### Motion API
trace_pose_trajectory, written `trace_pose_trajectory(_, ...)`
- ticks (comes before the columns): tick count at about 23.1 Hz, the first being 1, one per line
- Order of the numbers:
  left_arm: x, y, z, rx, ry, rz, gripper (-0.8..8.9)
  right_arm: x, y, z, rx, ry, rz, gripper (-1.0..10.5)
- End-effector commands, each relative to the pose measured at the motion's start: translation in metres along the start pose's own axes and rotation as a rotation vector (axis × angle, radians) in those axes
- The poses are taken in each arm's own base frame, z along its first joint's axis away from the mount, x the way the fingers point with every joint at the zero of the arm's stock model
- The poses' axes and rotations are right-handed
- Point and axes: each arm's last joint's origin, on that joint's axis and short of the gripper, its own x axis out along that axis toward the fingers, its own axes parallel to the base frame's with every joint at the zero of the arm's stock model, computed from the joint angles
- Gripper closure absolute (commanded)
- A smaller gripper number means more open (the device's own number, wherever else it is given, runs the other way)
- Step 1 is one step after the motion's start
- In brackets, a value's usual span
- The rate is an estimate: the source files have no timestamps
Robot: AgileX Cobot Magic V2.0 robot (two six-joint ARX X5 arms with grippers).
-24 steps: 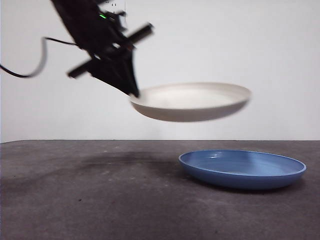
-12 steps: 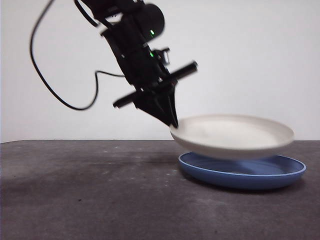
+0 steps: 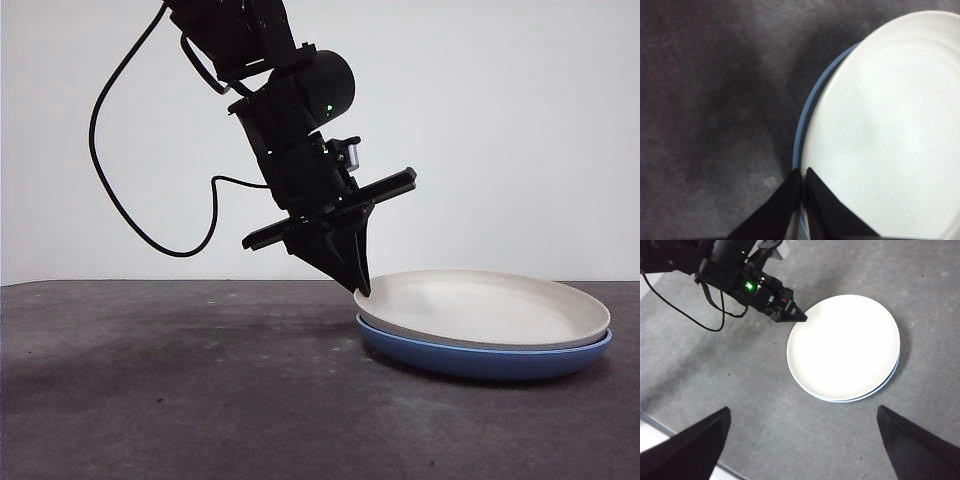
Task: Pick up the white plate, put it on the blue plate, put it on desk
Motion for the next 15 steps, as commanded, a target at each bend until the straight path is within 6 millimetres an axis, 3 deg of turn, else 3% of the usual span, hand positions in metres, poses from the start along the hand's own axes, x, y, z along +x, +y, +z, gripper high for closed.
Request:
trace_pose_trajectory(1,0.007,-0.006,0.003,0.011,-0.005,-0.010,8.05,-0.003,0.002,0.004,-0.002,-0.019,0.000,4.8)
trace_pose_trajectory(3,0.008,-0.007,0.003,0.014,-0.004,-0.011,7.45,-0.003,0.002,0.004,-0.002,-0.019,0.000,4.8)
trace_pose_trajectory(6,0.008,-0.009,0.002,0.018,-0.002,-0.014,5.31,-0.003,0.002,0.004,-0.002,-0.019,0.000,4.8)
trace_pose_trajectory(11,0.001,-0.011,0.002,0.036,0.004,-0.013,5.24,-0.003,0.002,0.004,-0.002,-0.019,0.000,4.8)
trace_pose_trajectory(15,-0.040,-0.015,0.010,0.081,-0.056,-0.022,5.24,-0.003,0.002,0.004,-0.006,-0.019,-0.006,4.8)
